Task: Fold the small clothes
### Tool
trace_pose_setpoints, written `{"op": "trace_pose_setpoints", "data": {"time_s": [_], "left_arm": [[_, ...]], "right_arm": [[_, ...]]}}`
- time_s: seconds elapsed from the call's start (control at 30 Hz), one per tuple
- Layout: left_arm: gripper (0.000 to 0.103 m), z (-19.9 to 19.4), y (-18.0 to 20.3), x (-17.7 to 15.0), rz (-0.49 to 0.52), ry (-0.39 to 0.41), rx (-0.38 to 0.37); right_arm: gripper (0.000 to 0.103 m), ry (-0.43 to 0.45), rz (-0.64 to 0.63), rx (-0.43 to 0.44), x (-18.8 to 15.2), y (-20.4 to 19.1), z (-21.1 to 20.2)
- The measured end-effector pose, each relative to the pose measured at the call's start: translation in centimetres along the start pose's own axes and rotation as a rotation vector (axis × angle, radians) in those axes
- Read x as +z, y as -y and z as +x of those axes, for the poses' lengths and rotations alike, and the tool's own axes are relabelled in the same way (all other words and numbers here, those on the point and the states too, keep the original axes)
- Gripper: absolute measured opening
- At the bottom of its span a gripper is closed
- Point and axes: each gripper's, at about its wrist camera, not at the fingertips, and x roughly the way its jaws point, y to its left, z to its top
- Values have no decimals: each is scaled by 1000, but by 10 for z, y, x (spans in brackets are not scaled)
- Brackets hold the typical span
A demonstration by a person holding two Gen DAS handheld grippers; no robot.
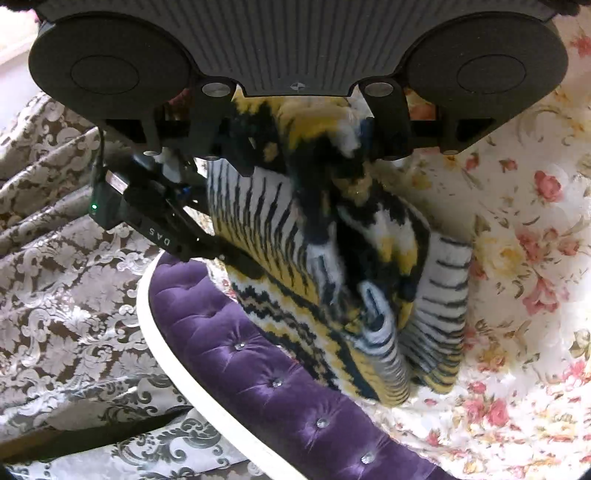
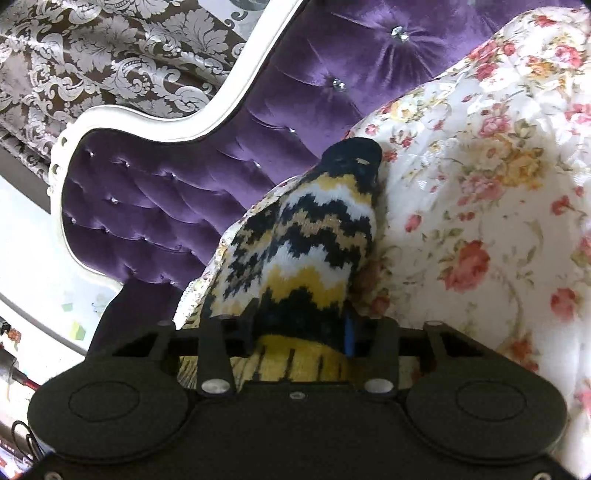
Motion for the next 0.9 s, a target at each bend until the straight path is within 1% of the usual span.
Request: {"op": "trace_pose_setpoints", "data": {"time_s": [0.07,0.13,0.33,0.43,0.53,0.6,0.77,0.83,0.87,0.9], "left_arm": [[52,-4,6,-4,16,-4,-12],[52,-10,9,-10,-1,-23,-42],[53,-36,31,-51,7,-83,-70],[53,-56,42,-78,7,-105,-99],[53,-79,53,-110,28,-140,-125],[55,-91,58,-134,35,-173,-144],[58,-119,62,-193,46,-233,-170],[59,-127,59,-212,40,-241,-167],[59,-131,58,-221,46,-234,-142],[59,-136,57,-228,66,-219,-102]], "right_arm": [[50,-9,-14,-21,-4,-7,-9],[50,-22,-17,-38,-11,-13,-21],[50,-75,-21,-78,-49,-30,-67],[50,-109,-35,-92,-73,-40,-95],[50,-138,-49,-85,-98,-48,-125],[51,-165,-57,-76,-117,-51,-142],[54,-246,-90,-62,-164,-59,-169],[56,-257,-107,-58,-178,-63,-178],[58,-255,-117,-61,-183,-65,-181],[61,-246,-132,-67,-188,-67,-185]]}}
